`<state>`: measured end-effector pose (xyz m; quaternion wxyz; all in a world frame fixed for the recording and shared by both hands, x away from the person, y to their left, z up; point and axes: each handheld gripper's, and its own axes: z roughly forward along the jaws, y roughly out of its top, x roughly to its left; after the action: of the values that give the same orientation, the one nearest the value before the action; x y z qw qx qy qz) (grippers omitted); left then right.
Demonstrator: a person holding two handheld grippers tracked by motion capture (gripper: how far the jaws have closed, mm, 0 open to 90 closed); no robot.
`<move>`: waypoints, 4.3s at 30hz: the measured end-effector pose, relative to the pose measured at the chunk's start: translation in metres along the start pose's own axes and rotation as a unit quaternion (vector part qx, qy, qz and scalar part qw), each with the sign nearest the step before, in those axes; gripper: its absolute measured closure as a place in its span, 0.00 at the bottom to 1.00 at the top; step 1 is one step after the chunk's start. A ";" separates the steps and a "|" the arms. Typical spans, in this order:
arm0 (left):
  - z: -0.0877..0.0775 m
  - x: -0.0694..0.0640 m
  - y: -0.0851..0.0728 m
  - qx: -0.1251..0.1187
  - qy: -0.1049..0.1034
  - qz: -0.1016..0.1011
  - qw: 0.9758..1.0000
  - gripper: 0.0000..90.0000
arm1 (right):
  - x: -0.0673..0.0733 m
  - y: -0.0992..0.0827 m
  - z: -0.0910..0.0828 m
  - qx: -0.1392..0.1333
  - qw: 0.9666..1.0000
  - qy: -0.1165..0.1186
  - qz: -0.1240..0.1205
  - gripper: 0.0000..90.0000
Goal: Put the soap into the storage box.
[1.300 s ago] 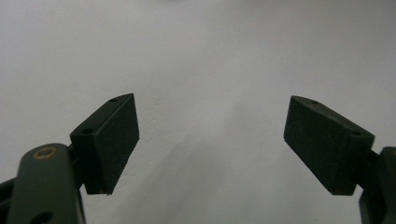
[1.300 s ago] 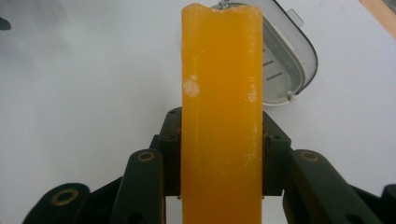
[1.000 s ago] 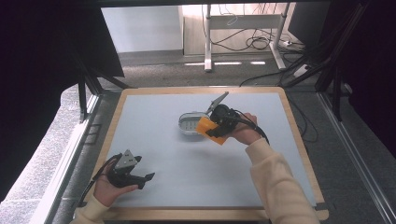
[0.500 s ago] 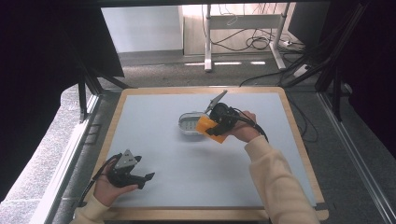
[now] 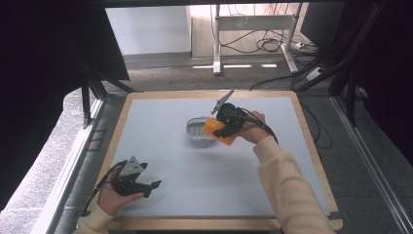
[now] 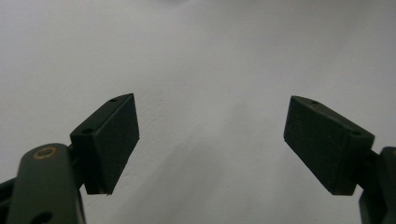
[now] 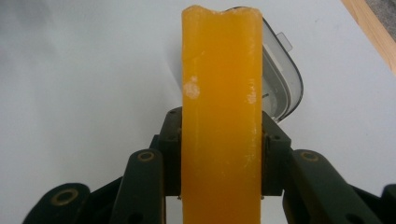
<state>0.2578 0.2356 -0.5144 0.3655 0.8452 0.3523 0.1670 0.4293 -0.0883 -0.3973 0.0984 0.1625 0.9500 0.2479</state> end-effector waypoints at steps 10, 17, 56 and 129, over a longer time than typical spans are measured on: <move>0.000 0.001 0.000 -0.001 0.000 0.000 1.000 0.20 | -0.007 0.007 0.001 -0.006 1.000 0.000 -0.008 0.69; 0.000 0.001 0.000 0.000 0.001 0.002 1.000 0.20 | -0.018 0.014 0.005 -0.002 1.000 0.000 -0.017 0.69; -0.002 0.002 0.000 -0.007 -0.002 0.000 1.000 0.20 | -0.041 0.061 0.053 0.015 0.996 0.026 -0.082 0.69; -0.002 -0.002 0.002 -0.006 0.000 0.001 1.000 0.20 | -0.014 -0.044 0.005 -0.102 0.986 -0.074 0.112 0.25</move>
<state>0.2565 0.2343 -0.5123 0.3707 0.8434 0.3501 0.1695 0.4323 -0.1268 -0.4224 0.1557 0.2753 0.8855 0.3404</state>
